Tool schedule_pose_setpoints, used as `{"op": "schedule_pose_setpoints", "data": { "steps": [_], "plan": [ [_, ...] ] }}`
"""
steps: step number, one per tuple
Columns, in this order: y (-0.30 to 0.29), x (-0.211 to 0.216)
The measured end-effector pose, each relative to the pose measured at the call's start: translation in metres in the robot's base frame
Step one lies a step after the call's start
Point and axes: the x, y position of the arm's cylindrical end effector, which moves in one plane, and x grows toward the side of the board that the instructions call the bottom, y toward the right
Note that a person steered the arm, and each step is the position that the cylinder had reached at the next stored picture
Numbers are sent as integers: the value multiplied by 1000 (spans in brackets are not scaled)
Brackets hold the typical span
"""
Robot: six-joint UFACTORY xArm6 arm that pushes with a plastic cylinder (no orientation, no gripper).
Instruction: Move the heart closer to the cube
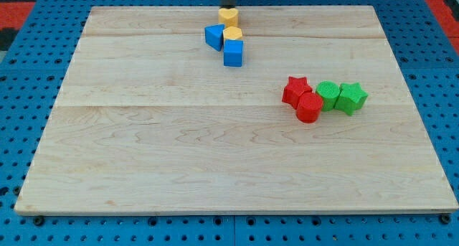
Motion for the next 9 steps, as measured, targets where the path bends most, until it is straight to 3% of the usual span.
{"op": "schedule_pose_setpoints", "data": {
  "steps": [1,3,4,5,6,7,8,9],
  "plan": [
    [-30,3],
    [-11,0],
    [-4,22],
    [70,33],
    [39,4],
    [121,41],
    [162,39],
    [168,74]
  ]
}}
